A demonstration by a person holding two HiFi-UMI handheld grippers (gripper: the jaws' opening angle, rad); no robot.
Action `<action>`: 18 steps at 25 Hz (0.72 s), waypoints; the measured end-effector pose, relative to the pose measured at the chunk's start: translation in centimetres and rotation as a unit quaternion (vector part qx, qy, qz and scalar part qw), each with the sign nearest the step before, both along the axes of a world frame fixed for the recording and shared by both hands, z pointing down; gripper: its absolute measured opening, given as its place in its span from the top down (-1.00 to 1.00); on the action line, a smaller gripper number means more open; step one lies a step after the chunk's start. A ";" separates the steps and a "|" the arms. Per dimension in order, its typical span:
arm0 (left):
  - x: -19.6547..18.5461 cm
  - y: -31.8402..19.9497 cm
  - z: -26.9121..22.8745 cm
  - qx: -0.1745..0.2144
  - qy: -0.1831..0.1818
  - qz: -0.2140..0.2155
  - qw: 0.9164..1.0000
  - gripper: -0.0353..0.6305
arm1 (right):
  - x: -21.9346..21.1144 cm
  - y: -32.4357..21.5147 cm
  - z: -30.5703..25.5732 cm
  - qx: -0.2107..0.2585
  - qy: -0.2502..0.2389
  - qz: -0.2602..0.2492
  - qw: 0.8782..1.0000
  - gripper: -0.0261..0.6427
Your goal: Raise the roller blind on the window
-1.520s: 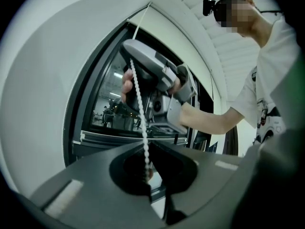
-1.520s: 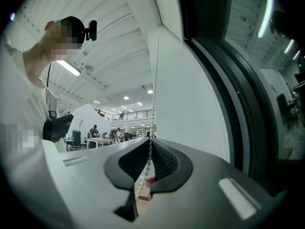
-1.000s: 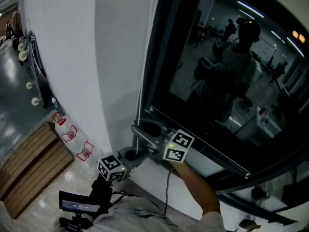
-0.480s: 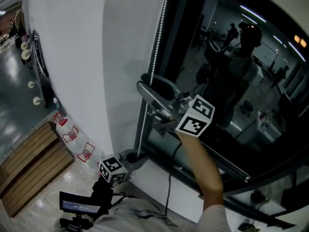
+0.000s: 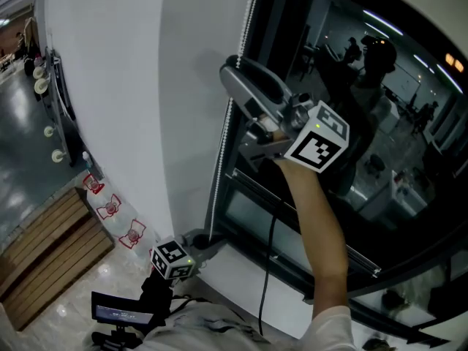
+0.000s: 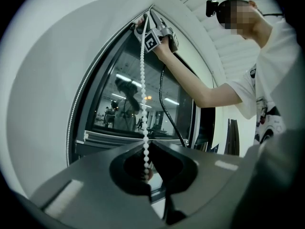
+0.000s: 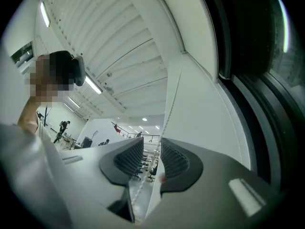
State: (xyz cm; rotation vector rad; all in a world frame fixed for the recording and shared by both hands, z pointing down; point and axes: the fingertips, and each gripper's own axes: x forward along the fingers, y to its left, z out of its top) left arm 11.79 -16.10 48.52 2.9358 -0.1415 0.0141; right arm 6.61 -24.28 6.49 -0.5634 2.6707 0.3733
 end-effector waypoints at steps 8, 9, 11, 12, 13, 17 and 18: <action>-0.2 0.1 0.0 -0.002 0.000 0.000 1.000 0.90 | 0.1 -0.2 -3.6 0.021 0.000 0.022 1.000 0.70; -0.2 0.1 0.0 -0.003 0.000 0.000 1.000 0.90 | 0.3 -0.5 -3.6 0.018 -0.005 0.035 0.999 0.81; -0.2 0.2 0.0 -0.003 0.000 0.001 1.000 0.90 | 0.9 -0.8 -3.6 0.010 -0.022 0.051 0.998 0.88; -0.3 0.2 -0.1 -0.004 0.000 0.001 1.000 0.90 | 1.2 -0.9 -3.6 0.004 -0.032 0.050 0.998 0.88; -0.3 0.3 0.0 -0.005 0.000 0.001 1.000 0.90 | 1.5 -0.9 -3.5 -0.001 -0.041 0.047 0.998 0.89; -0.1 0.5 0.4 -0.009 -0.002 0.002 1.000 0.90 | 2.1 -0.3 -3.1 -0.003 -0.051 0.047 0.998 0.89; 0.0 0.5 0.6 -0.010 -0.003 0.003 1.000 0.90 | 2.1 -0.1 -2.9 -0.003 -0.052 0.048 0.997 0.89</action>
